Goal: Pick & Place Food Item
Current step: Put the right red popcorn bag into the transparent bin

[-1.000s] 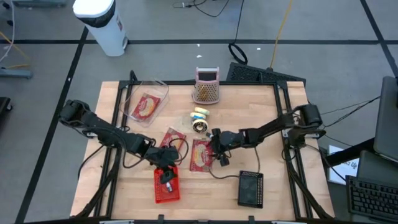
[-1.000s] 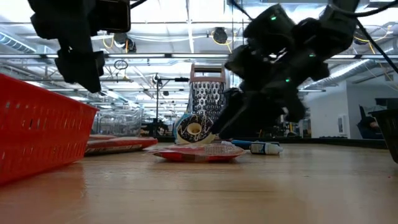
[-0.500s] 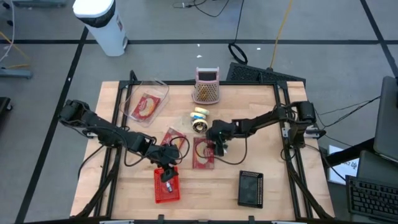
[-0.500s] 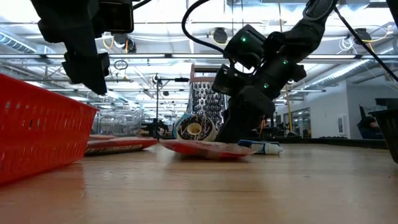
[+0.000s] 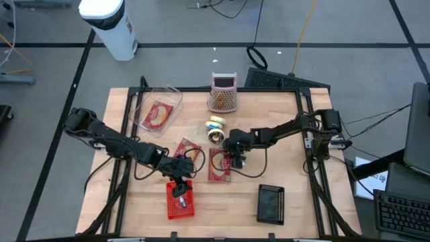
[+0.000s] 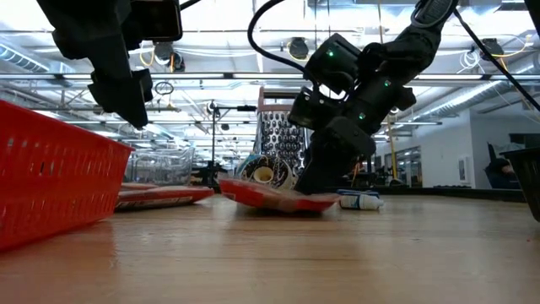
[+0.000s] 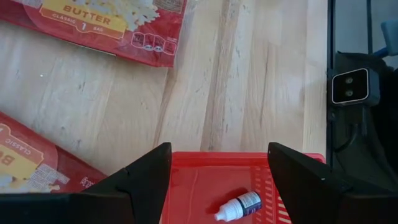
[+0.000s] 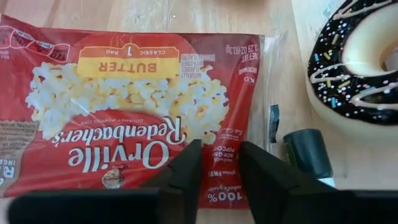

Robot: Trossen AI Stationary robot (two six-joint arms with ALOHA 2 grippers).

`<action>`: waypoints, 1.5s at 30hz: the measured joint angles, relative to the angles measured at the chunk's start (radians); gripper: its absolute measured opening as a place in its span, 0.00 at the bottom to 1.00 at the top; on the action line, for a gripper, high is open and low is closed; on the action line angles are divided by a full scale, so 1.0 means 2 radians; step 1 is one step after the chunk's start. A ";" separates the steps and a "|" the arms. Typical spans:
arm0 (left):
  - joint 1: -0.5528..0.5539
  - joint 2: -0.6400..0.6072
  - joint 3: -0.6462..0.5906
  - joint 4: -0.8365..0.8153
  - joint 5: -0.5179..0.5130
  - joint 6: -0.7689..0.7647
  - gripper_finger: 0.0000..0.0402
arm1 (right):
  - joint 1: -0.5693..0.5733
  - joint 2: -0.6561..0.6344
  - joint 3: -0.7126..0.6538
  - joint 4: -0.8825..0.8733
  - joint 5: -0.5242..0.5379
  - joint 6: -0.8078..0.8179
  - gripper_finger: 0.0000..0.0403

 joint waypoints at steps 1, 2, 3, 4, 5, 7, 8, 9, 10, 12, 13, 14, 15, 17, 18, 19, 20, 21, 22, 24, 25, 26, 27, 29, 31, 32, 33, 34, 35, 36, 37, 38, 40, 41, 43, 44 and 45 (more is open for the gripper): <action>0.000 0.000 0.000 0.000 0.000 0.000 0.67 | 0.000 0.000 0.000 0.000 0.000 -0.003 0.19; 0.000 0.000 0.000 0.000 0.000 0.000 0.67 | 0.000 0.000 0.000 0.001 0.000 -0.007 0.15; 0.000 0.000 0.000 0.000 0.000 0.000 0.67 | 0.000 0.000 0.000 0.001 0.000 -0.009 0.12; 0.000 0.000 0.000 0.000 0.000 0.000 0.67 | 0.000 0.000 0.000 0.001 0.000 -0.013 0.08; 0.000 0.000 0.000 0.000 0.000 0.000 0.67 | 0.000 0.000 0.000 0.002 0.000 -0.017 0.05; 0.000 0.000 0.000 0.000 -0.005 0.000 0.67 | 0.000 0.000 -0.001 0.003 0.000 -0.026 0.01; 0.000 0.000 0.000 0.000 -0.008 0.000 0.67 | 0.000 0.000 -0.001 0.006 0.000 -0.029 0.01; 0.000 0.000 0.000 0.000 -0.013 0.000 0.67 | 0.001 -0.002 -0.001 0.008 0.001 -0.032 0.01; 0.000 0.000 0.000 0.000 -0.017 0.000 0.67 | 0.002 -0.006 -0.001 0.008 0.001 -0.034 0.01; 0.000 0.000 0.000 0.000 -0.025 0.000 0.67 | 0.004 -0.020 -0.003 0.006 0.005 -0.045 0.00; 0.000 0.000 0.000 0.001 -0.028 -0.001 0.67 | 0.006 -0.028 -0.004 0.004 0.008 -0.050 0.00; 0.000 0.000 0.000 0.002 -0.029 -0.001 0.67 | 0.009 -0.039 -0.004 0.006 0.017 -0.056 0.00; 0.000 0.000 0.000 0.002 -0.031 -0.001 0.67 | 0.014 -0.052 -0.004 0.006 0.032 -0.064 0.00; 0.003 0.000 0.000 0.003 -0.031 -0.001 0.67 | 0.023 -0.081 -0.003 0.007 0.056 -0.086 0.00; 0.006 0.000 0.000 0.005 -0.031 -0.001 0.67 | 0.028 -0.094 -0.002 0.008 0.069 -0.098 0.00; 0.009 0.000 0.000 0.010 -0.031 -0.001 0.67 | 0.034 -0.108 -0.002 0.005 0.081 -0.109 0.00; 0.013 0.000 0.000 0.018 -0.031 -0.001 0.67 | 0.040 -0.120 -0.002 0.003 0.093 -0.119 0.00; 0.018 0.000 0.000 0.028 -0.031 -0.001 0.67 | 0.045 -0.132 -0.002 0.003 0.106 -0.130 0.00; 0.022 0.000 0.000 0.037 -0.032 0.001 0.67 | 0.052 -0.143 -0.002 0.003 0.122 -0.141 0.00; 0.033 0.000 0.000 0.061 -0.032 0.010 0.67 | 0.066 -0.164 -0.002 -0.002 0.159 -0.159 0.00; 0.039 0.000 0.000 0.074 -0.032 0.014 0.67 | 0.072 -0.173 -0.002 -0.007 0.178 -0.167 0.00; 0.045 0.000 0.000 0.084 -0.034 0.019 0.67 | 0.080 -0.180 -0.002 -0.009 0.200 -0.176 0.00; 0.051 0.000 0.000 0.094 -0.040 0.024 0.67 | 0.086 -0.186 -0.002 -0.012 0.218 -0.181 0.00; 0.064 0.000 0.000 0.115 -0.051 0.036 0.67 | 0.099 -0.199 -0.002 -0.025 0.249 -0.192 0.00; 0.077 0.000 0.000 0.131 -0.058 0.050 0.67 | 0.111 -0.210 -0.002 -0.027 0.274 -0.201 0.00; 0.083 0.000 0.000 0.137 -0.064 0.058 0.67 | 0.116 -0.215 -0.002 -0.032 0.283 -0.203 0.00; 0.090 0.000 0.000 0.142 -0.068 0.064 0.67 | 0.122 -0.219 -0.002 -0.038 0.293 -0.203 0.00; 0.097 0.000 0.000 0.148 -0.072 0.070 0.67 | 0.127 -0.223 -0.002 -0.043 0.300 -0.203 0.00; 0.103 0.000 0.000 0.152 -0.077 0.075 0.67 | 0.131 -0.226 -0.002 -0.046 0.304 -0.203 0.00; 0.110 0.000 0.000 0.154 -0.082 0.081 0.67 | 0.135 -0.228 -0.002 -0.047 0.304 -0.203 0.00; 0.116 0.000 0.000 0.158 -0.089 0.086 0.67 | 0.138 -0.230 -0.002 -0.046 0.305 -0.203 0.00; 0.123 0.000 0.000 0.161 -0.093 0.091 0.67 | 0.143 -0.232 -0.002 -0.046 0.305 -0.203 0.00; 0.135 0.000 0.000 0.173 -0.096 0.099 0.67 | 0.149 -0.233 -0.002 -0.046 0.305 -0.203 0.00; 0.141 0.000 0.000 0.182 -0.096 0.102 0.67 | 0.150 -0.233 -0.002 -0.046 0.305 -0.202 0.00; 0.151 0.000 0.000 0.202 -0.097 0.108 0.67 | 0.153 -0.233 -0.002 -0.046 0.304 -0.198 0.00; 0.156 0.000 0.000 0.212 -0.096 0.112 0.67 | 0.153 -0.233 -0.002 -0.046 0.304 -0.195 0.00; 0.159 0.000 0.000 0.221 -0.097 0.116 0.67 | 0.153 -0.233 -0.002 -0.046 0.304 -0.193 0.00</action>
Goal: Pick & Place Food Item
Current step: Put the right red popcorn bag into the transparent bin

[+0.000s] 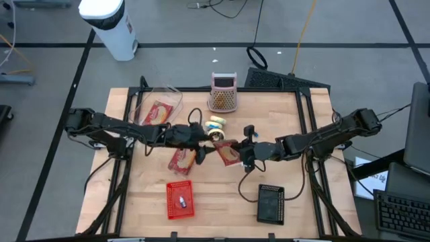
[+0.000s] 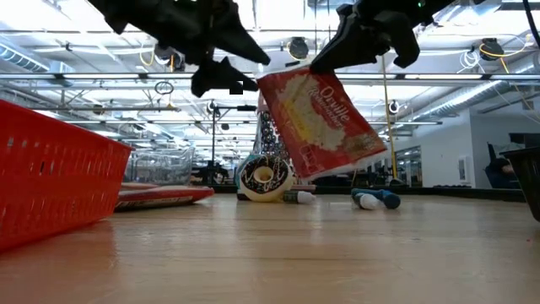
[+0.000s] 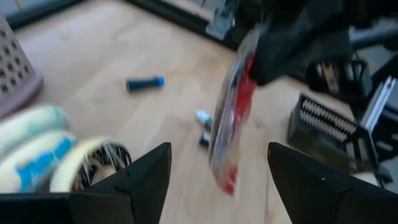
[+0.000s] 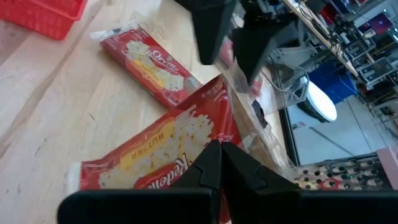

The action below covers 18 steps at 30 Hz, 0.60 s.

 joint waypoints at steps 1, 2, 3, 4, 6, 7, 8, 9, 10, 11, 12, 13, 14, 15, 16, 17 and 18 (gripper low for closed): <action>0.003 0.000 0.000 0.008 0.000 0.004 0.67 | 0.000 0.000 0.000 0.000 0.000 0.002 0.00; 0.005 0.000 0.000 0.015 0.001 0.008 0.67 | 0.000 0.000 0.000 0.000 0.000 0.002 0.00; 0.007 0.000 0.000 0.018 0.007 0.012 0.67 | 0.000 0.000 0.000 0.000 0.000 0.002 0.00; 0.008 0.000 0.000 0.019 0.013 0.016 0.67 | 0.000 0.000 0.000 0.001 0.000 0.001 0.00; 0.009 0.001 0.000 0.019 0.024 0.025 0.67 | 0.000 0.000 0.000 0.008 0.000 0.001 0.00; 0.009 0.003 0.000 0.019 0.028 0.027 0.67 | 0.000 0.000 0.000 0.012 -0.001 0.000 0.00; 0.009 0.004 0.000 0.018 0.030 0.028 0.67 | 0.000 0.000 0.000 0.016 -0.001 -0.003 0.00; 0.009 0.004 0.000 0.018 0.031 0.028 0.67 | 0.000 0.000 0.000 0.020 -0.001 -0.007 0.00; 0.009 0.005 0.000 0.018 0.031 0.029 0.67 | 0.001 0.000 0.000 0.024 -0.001 -0.009 0.00; 0.009 0.006 0.000 0.020 0.031 0.032 0.67 | 0.002 0.000 0.000 0.029 -0.002 -0.011 0.00; 0.010 0.008 0.000 0.024 0.031 0.036 0.67 | 0.003 0.000 0.000 0.035 -0.005 -0.013 0.00; 0.010 0.009 0.000 0.025 0.031 0.039 0.67 | 0.003 0.000 0.000 0.041 -0.015 -0.016 0.00; 0.011 0.009 0.000 0.025 0.031 0.041 0.67 | 0.003 0.000 0.000 0.046 -0.029 -0.018 0.00; 0.011 0.009 0.000 0.029 0.031 0.043 0.67 | 0.003 0.000 0.000 0.051 -0.039 -0.018 0.00; 0.012 0.009 0.000 0.032 0.031 0.046 0.67 | 0.003 0.000 0.000 0.055 -0.043 -0.019 0.00; 0.013 0.009 0.000 0.033 0.031 0.048 0.67 | 0.003 0.000 0.000 0.058 -0.043 -0.020 0.00; 0.014 0.009 0.000 0.032 0.032 0.050 0.67 | 0.003 0.000 0.000 0.061 -0.042 -0.021 0.00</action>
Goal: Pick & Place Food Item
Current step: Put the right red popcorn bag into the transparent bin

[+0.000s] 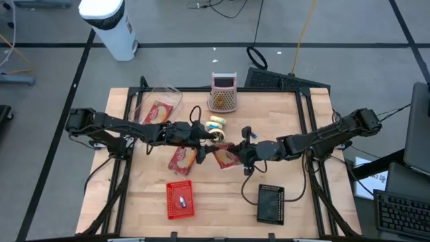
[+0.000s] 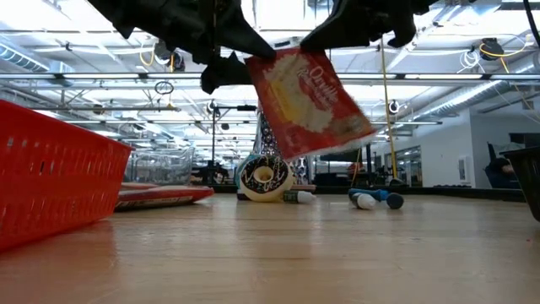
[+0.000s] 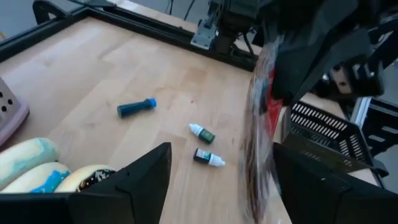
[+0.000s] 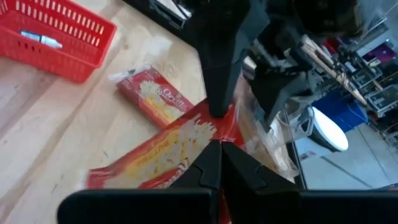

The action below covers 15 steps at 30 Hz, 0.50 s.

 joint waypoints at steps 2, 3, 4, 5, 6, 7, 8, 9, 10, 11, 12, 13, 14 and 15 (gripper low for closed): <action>0.000 0.000 0.000 -0.001 0.001 0.000 0.67 | 0.000 0.000 0.000 0.001 0.000 -0.002 0.00; 0.000 0.000 0.000 0.001 0.001 0.000 0.66 | 0.000 0.000 0.000 0.003 0.000 -0.002 0.00; 0.000 0.000 0.000 0.004 0.003 0.000 0.64 | 0.000 0.000 0.000 0.005 0.000 -0.002 0.00; 0.001 0.000 0.000 0.005 0.011 0.000 0.61 | 0.000 0.000 0.000 0.007 0.000 -0.003 0.00; 0.001 0.000 0.000 0.005 0.020 0.000 0.58 | 0.000 0.000 0.000 0.009 0.000 -0.004 0.00; 0.001 0.000 0.000 0.005 0.029 0.000 0.54 | 0.000 0.000 0.000 0.010 0.000 -0.005 0.00; 0.001 0.000 0.000 0.005 0.036 0.000 0.49 | 0.000 0.000 0.000 0.010 0.000 -0.006 0.00; 0.001 0.000 0.000 0.005 0.042 0.000 0.44 | 0.000 0.000 0.000 0.010 0.001 -0.007 0.00; 0.000 0.000 0.000 0.005 0.047 -0.002 0.38 | 0.000 0.000 0.000 0.012 0.001 -0.008 0.00; 0.000 0.000 0.000 0.005 0.052 -0.002 0.32 | 0.000 0.000 0.000 0.013 0.001 -0.010 0.00; 0.000 0.000 0.000 0.005 0.054 -0.002 0.26 | 0.000 0.000 0.000 0.014 0.001 -0.012 0.00; 0.000 0.000 0.000 0.005 0.057 -0.002 0.20 | 0.000 0.000 0.000 0.015 0.001 -0.013 0.00; 0.000 0.000 0.000 0.005 0.060 -0.002 0.14 | 0.000 0.000 0.000 0.016 0.001 -0.014 0.00; 0.001 0.000 0.000 0.005 0.065 0.001 0.08 | 0.000 0.000 0.000 0.017 0.001 -0.015 0.00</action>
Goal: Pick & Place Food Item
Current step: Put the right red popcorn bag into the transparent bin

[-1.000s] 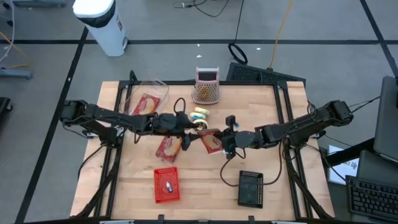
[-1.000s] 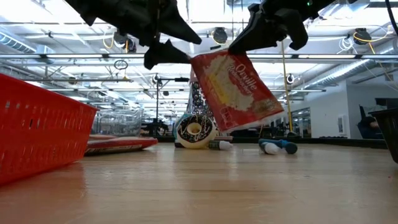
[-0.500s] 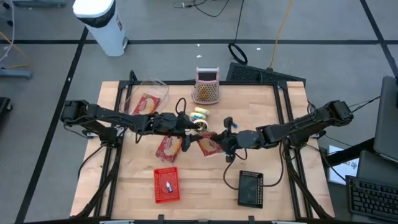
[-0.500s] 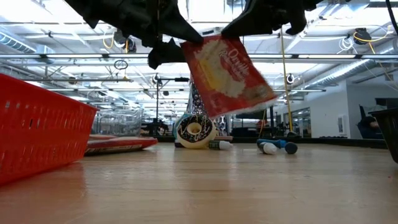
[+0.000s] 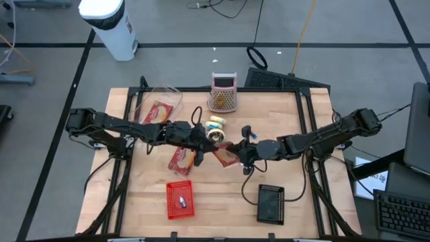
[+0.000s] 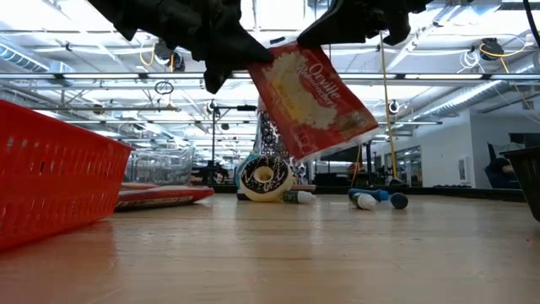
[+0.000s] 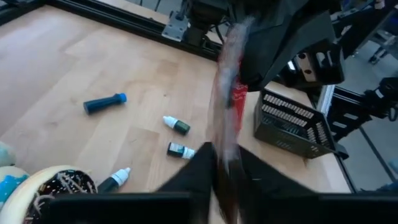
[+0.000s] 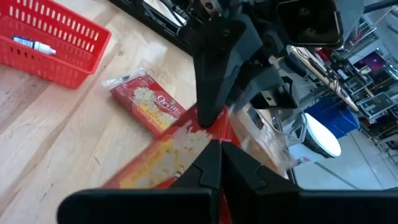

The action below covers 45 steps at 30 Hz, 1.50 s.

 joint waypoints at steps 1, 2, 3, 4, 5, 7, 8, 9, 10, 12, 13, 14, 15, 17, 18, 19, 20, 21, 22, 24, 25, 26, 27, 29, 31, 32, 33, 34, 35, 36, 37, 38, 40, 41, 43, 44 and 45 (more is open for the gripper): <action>0.000 0.000 0.000 0.000 0.001 0.002 0.05 | 0.000 0.000 0.000 0.001 0.000 0.000 0.00; 0.000 0.000 0.000 0.000 0.001 0.002 0.04 | 0.000 0.000 0.000 0.001 0.000 0.001 0.00; 0.000 0.000 0.000 0.001 0.000 0.002 0.04 | 0.000 0.000 0.000 0.001 0.000 0.004 0.00; 0.000 -0.003 0.000 0.001 0.000 0.004 0.05 | 0.000 0.000 0.000 0.002 0.000 0.008 0.00; 0.000 -0.007 0.000 0.001 0.000 0.007 0.05 | 0.000 0.000 0.000 0.002 0.001 0.013 0.00; 0.000 -0.016 0.000 0.002 0.000 0.019 0.04 | 0.000 0.000 0.001 0.001 0.016 0.021 0.00; 0.000 -0.022 0.000 0.001 -0.002 0.025 0.03 | 0.000 -0.002 0.001 -0.005 0.035 0.024 0.01; 0.000 -0.028 0.000 -0.002 -0.005 0.030 0.02 | 0.001 -0.006 0.001 -0.015 0.062 0.025 0.02; 0.001 -0.035 0.000 -0.005 -0.009 0.032 0.02 | 0.006 -0.012 0.001 -0.027 0.091 0.029 0.03; 0.001 -0.049 0.000 -0.011 -0.015 0.034 0.03 | 0.013 -0.028 0.001 -0.048 0.151 0.045 0.07; 0.000 -0.056 0.000 -0.021 -0.014 0.036 0.03 | 0.015 -0.037 0.001 -0.061 0.172 0.054 0.09; -0.001 -0.062 0.000 -0.026 -0.011 0.037 0.03 | 0.017 -0.048 0.000 -0.075 0.179 0.067 0.12; -0.002 -0.067 0.000 -0.031 -0.008 0.038 0.02 | 0.018 -0.057 0.000 -0.082 0.180 0.085 0.15; -0.003 -0.078 0.000 -0.052 -0.007 0.039 0.02 | 0.017 -0.076 -0.001 -0.099 0.172 0.122 0.21; -0.004 -0.083 0.000 -0.054 -0.010 0.040 0.02 | 0.016 -0.085 -0.004 -0.101 0.169 0.141 0.25; -0.006 -0.087 0.000 -0.053 -0.012 0.045 0.02 | 0.015 -0.093 -0.011 -0.101 0.161 0.159 0.29; -0.008 -0.092 0.000 -0.052 -0.014 0.051 0.03 | 0.011 -0.100 -0.021 -0.099 0.147 0.180 0.33; -0.011 -0.097 0.000 -0.053 -0.013 0.057 0.03 | 0.005 -0.105 -0.030 -0.096 0.125 0.200 0.37; -0.013 -0.101 0.000 -0.055 -0.012 0.062 0.03 | -0.001 -0.107 -0.040 -0.089 0.091 0.217 0.40; -0.015 -0.106 0.000 -0.053 -0.010 0.070 0.02 | -0.015 -0.108 -0.062 -0.063 0.017 0.248 0.47; -0.014 -0.109 0.000 -0.054 -0.011 0.072 0.02 | -0.022 -0.107 -0.072 -0.044 -0.021 0.260 0.51; -0.013 -0.110 0.000 -0.055 -0.013 0.073 0.02 | -0.027 -0.103 -0.084 -0.022 -0.052 0.270 0.54; -0.012 -0.112 0.000 -0.054 -0.014 0.073 0.02 | -0.032 -0.100 -0.097 0.001 -0.079 0.280 0.56; -0.012 -0.113 0.000 -0.054 -0.020 0.073 0.03 | -0.041 -0.087 -0.120 0.055 -0.124 0.292 0.61; -0.013 -0.113 0.000 -0.056 -0.023 0.073 0.03 | -0.045 -0.075 -0.138 0.114 -0.163 0.295 0.65; -0.013 -0.113 0.000 -0.056 -0.023 0.073 0.02 | -0.046 -0.068 -0.144 0.141 -0.177 0.297 0.66; -0.013 -0.113 0.000 -0.056 -0.023 0.073 0.02 | -0.047 -0.061 -0.145 0.163 -0.183 0.298 0.66; -0.013 -0.113 0.000 -0.056 -0.023 0.073 0.02 | -0.048 -0.052 -0.146 0.176 -0.183 0.298 0.67; -0.013 -0.113 0.000 -0.056 -0.023 0.070 0.02 | -0.050 -0.043 -0.146 0.185 -0.183 0.296 0.67; -0.013 -0.113 0.000 -0.056 -0.025 0.066 0.02 | -0.053 -0.032 -0.146 0.196 -0.182 0.293 0.66; -0.012 -0.112 0.000 -0.056 -0.026 0.063 0.03 | -0.055 -0.021 -0.146 0.206 -0.181 0.290 0.65; -0.012 -0.112 0.000 -0.056 -0.026 0.061 0.03 | -0.057 -0.011 -0.147 0.217 -0.181 0.288 0.63; -0.012 -0.112 0.000 -0.055 -0.027 0.060 0.04 | -0.062 0.006 -0.147 0.240 -0.183 0.287 0.59; -0.012 -0.112 0.000 -0.055 -0.027 0.059 0.03 | -0.064 0.011 -0.146 0.246 -0.184 0.287 0.56; -0.012 -0.112 0.000 -0.056 -0.027 0.056 0.02 | -0.068 0.012 -0.147 0.245 -0.183 0.287 0.49; -0.012 -0.112 0.000 -0.057 -0.027 0.056 0.02 | -0.070 0.012 -0.147 0.248 -0.183 0.287 0.46; -0.013 -0.112 0.000 -0.059 -0.026 0.056 0.02 | -0.071 0.011 -0.146 0.250 -0.183 0.287 0.42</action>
